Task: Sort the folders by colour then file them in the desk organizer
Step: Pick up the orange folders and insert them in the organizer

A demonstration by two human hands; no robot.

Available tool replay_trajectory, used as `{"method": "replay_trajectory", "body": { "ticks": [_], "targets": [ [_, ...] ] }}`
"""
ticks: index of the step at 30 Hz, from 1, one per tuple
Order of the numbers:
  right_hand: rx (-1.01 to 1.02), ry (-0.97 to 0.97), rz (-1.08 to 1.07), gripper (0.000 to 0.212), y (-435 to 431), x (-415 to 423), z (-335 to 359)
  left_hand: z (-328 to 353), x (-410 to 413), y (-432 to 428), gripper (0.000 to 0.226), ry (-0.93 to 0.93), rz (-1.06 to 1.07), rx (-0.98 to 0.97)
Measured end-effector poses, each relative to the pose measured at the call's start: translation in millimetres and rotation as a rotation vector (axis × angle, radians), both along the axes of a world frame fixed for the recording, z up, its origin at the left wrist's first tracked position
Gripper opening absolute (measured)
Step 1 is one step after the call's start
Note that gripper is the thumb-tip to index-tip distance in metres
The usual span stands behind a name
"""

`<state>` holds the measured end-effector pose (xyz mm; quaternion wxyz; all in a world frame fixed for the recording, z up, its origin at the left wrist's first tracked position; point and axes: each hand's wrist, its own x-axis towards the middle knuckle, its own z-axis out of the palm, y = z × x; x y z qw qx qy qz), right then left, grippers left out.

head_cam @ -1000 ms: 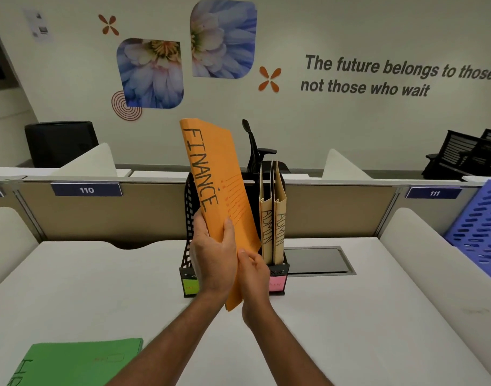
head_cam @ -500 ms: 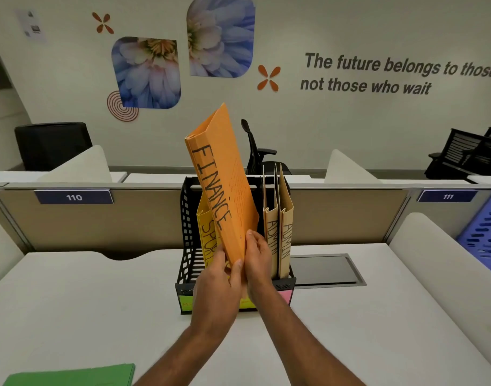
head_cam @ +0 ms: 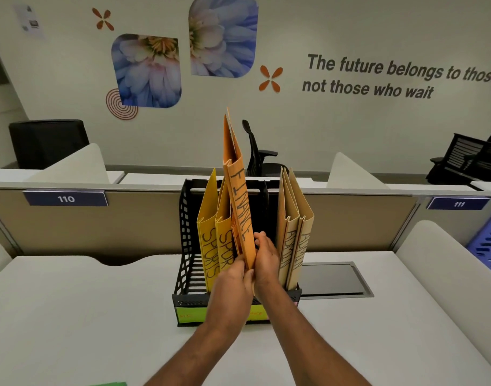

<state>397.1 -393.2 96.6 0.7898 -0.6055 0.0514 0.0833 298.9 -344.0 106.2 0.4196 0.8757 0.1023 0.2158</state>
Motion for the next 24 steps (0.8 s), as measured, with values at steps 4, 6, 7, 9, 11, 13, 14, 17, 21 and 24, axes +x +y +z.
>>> {"method": "replay_trajectory", "body": {
  "ticks": [4,6,7,9,11,13,14,17,21,24],
  "targets": [
    [0.009,-0.044,0.020,0.030,-1.0,-0.7,-3.2,-7.5,9.1,-4.3,0.023,-0.006,0.017,0.015],
    [0.012,-0.057,0.006,0.029,-2.2,-1.5,-3.4,-8.9,12.7,-7.6,0.027,-0.023,0.029,0.013],
    [0.017,-0.062,-0.001,0.030,-3.2,-2.6,-3.9,-9.0,13.5,-9.3,0.029,-0.024,0.039,0.020],
    [0.045,-0.060,-0.020,0.032,-4.9,-5.7,-5.3,-9.2,14.1,-11.6,0.031,-0.021,0.053,0.025],
    [0.069,-0.049,-0.044,0.032,-5.6,-8.5,-5.4,-9.4,15.7,-11.7,0.039,-0.021,0.046,0.032],
    [0.088,-0.040,-0.057,0.031,-5.1,-10.2,-5.0,-7.9,17.9,-9.7,0.048,-0.004,0.018,0.041],
    [0.095,-0.038,-0.058,0.029,-5.3,-11.2,-4.7,-8.1,19.3,-8.1,0.052,0.009,-0.003,0.044],
    [0.076,-0.094,-0.029,0.028,-7.2,-16.5,-1.5,-7.8,20.7,-3.9,0.059,0.063,-0.050,0.061],
    [-0.006,-0.271,0.041,0.037,-9.2,-24.0,12.6,-9.5,21.7,-1.7,0.050,0.038,-0.089,0.009],
    [-0.147,-0.372,0.053,0.056,-6.4,-22.8,25.5,-9.9,23.1,-3.4,0.038,0.080,-0.074,0.151]
  ]
}}
